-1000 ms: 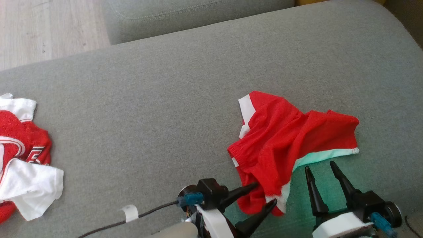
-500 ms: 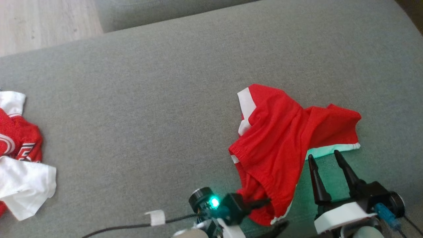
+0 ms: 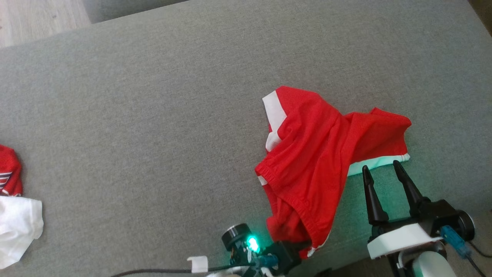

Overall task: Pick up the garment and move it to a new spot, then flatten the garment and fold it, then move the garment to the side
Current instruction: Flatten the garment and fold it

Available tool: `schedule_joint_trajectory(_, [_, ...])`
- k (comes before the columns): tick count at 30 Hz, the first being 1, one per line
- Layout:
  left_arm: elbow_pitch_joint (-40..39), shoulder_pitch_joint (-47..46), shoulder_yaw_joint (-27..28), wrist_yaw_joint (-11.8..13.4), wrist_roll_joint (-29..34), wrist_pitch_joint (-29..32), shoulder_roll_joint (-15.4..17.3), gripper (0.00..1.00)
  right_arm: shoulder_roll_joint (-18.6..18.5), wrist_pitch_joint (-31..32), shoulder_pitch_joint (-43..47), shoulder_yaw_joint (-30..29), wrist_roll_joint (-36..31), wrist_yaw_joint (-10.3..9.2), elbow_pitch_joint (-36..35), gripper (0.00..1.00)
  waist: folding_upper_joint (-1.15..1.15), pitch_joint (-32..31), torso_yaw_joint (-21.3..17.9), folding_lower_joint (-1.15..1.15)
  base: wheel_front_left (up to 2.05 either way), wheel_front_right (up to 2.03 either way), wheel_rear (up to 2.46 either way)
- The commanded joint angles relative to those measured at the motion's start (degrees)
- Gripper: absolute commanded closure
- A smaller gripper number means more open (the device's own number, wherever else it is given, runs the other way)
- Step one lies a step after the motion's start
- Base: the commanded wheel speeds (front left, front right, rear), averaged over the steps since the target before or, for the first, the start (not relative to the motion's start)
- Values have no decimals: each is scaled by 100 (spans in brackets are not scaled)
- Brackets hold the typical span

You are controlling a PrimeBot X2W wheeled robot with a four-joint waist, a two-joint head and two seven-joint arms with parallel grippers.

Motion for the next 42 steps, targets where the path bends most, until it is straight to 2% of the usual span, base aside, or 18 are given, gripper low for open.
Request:
schedule_joint_trajectory(1, [-115, -248, 98, -34, 9, -254, -86, 0, -42, -22, -51, 105, 11, 37, -149, 0, 0, -8, -6, -1, 0, 0, 0])
schedule_joint_trajectory(8, [137, -246, 98, -34, -29, -247, -30, 0, -70, -22, -18, 71, 0, 37, -142, 0, 0, -56, -13, -1, 0, 0, 0])
schedule_joint_trajectory(14, [329, -214, 98, -34, -117, -195, -244, 0, -72, -22, -104, 130, -5, 37, -185, 0, 0, 47, -43, -1, 0, 0, 0])
schedule_joint_trajectory(15, [364, -220, 98, -34, -129, -183, -276, 3, -71, -22, -118, 145, -3, 37, -192, 0, 0, 76, -50, -1, 0, 0, 0])
schedule_joint_trajectory(16, [389, -220, 98, -34, -166, -172, -305, 16, -73, -22, -131, 155, 2, 37, -197, 0, 0, 106, -56, -1, 0, 0, 0])
schedule_joint_trajectory(18, [457, -252, 98, -34, -203, -184, -347, 96, -80, -22, -146, 161, 8, 37, -205, 0, 0, 150, -63, -1, 0, 0, 0])
schedule_joint_trajectory(19, [488, -274, 98, -34, -206, -212, -361, 100, -85, -22, -146, 156, 9, 37, -207, 0, 0, 164, -61, -1, 0, 0, 0])
schedule_joint_trajectory(24, [643, -539, 102, -34, -333, -697, -334, 100, -101, -22, -72, 42, -9, 37, -200, 0, 0, 87, 38, -1, 0, 0, 0])
schedule_joint_trajectory(28, [495, -817, 474, 26, -484, -1124, -60, 100, -100, -22, 36, -70, -6, 37, -160, 0, 0, -148, 224, -1, 0, 0, 0])
schedule_joint_trajectory(32, [-16, -1127, 877, 226, -523, -1125, 563, 100, -89, -22, 191, -105, 12, 37, -125, 0, 0, -397, 466, -1, 0, 0, 0])
schedule_joint_trajectory(33, [-181, -1201, 976, 291, -525, -1082, 756, 100, -87, -22, 219, -100, 23, 37, -109, 0, 0, -439, 518, -1, 0, 0, 0])
schedule_joint_trajectory(34, [-504, -1327, 1164, 405, -555, -957, 1120, 100, -84, -22, 258, -126, 44, 37, -78, 0, 0, -493, 623, -1, 0, 0, 0])
schedule_joint_trajectory(36, [-759, -1462, 1301, 502, -537, -802, 1470, 100, -85, -22, 289, -137, 46, 37, 12, 0, 0, -506, 712, -1, 0, 0, 0])
schedule_joint_trajectory(39, [-1083, -1586, 1510, 610, -617, -624, 1829, 100, -90, -22, 274, -168, 48, 37, 219, 0, 0, -463, 804, -1, 0, 0, 0])
schedule_joint_trajectory(42, [-1299, -1685, 1675, 693, -701, -513, 2028, 100, -96, -22, 226, -104, 127, 37, 502, 0, 0, -366, 879, -1, 0, 0, 0])
